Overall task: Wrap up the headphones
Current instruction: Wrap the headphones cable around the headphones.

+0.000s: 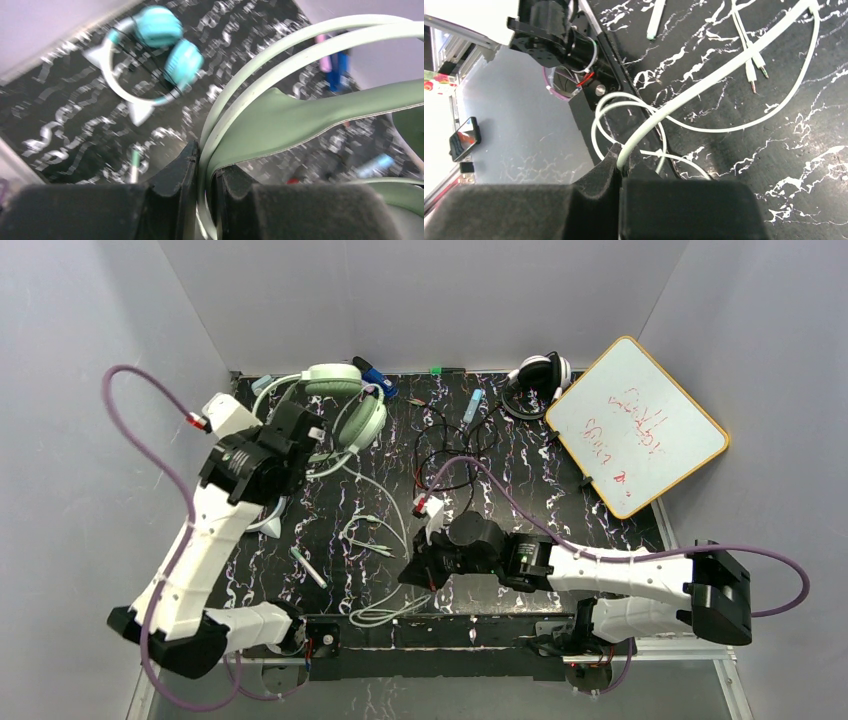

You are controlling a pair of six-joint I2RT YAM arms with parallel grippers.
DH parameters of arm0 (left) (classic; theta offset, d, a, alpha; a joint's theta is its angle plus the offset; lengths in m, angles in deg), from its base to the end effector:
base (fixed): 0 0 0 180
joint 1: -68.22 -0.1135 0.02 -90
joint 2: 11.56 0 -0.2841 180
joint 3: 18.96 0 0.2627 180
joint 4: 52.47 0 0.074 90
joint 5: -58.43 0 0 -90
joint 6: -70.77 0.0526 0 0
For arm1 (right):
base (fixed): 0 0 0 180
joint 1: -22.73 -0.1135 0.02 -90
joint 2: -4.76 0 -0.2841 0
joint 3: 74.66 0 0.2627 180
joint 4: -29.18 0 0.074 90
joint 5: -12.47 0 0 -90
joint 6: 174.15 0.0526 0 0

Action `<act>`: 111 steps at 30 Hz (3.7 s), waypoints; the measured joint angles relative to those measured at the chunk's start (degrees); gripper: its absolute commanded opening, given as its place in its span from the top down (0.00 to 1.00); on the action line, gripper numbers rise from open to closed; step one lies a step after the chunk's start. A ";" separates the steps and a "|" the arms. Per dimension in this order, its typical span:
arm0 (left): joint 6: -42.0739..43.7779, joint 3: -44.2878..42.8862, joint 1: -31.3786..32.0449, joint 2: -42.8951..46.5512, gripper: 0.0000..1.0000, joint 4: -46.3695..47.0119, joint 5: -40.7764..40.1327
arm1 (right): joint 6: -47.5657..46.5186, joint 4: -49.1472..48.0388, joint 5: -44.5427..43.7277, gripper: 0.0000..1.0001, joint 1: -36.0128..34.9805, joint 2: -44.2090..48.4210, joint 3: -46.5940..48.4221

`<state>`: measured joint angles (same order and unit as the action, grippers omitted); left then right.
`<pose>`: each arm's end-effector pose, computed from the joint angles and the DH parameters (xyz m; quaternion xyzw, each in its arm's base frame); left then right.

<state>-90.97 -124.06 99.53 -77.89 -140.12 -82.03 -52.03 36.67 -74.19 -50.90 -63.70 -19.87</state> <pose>0.1761 -0.0596 0.4572 -0.4331 0.7431 -0.0004 0.5101 0.0785 0.2781 0.2700 -0.3076 0.7652 0.4650 0.3219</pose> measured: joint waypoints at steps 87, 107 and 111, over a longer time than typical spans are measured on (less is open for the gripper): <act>20.39 1.29 0.15 3.32 1.00 32.94 75.38 | -14.58 -11.26 28.33 0.68 32.79 -0.28 3.48; 17.90 -4.09 0.33 0.98 1.00 25.81 30.84 | -0.63 -17.55 33.16 0.70 20.61 14.78 -11.08; 24.20 -4.09 0.33 0.61 1.00 23.52 20.22 | 0.98 -16.33 33.92 0.71 19.96 17.68 -11.04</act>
<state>-66.78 -128.14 99.85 -77.28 -116.60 -61.81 -51.04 20.34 -40.27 -30.94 -46.02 -30.91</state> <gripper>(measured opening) 0.115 0.296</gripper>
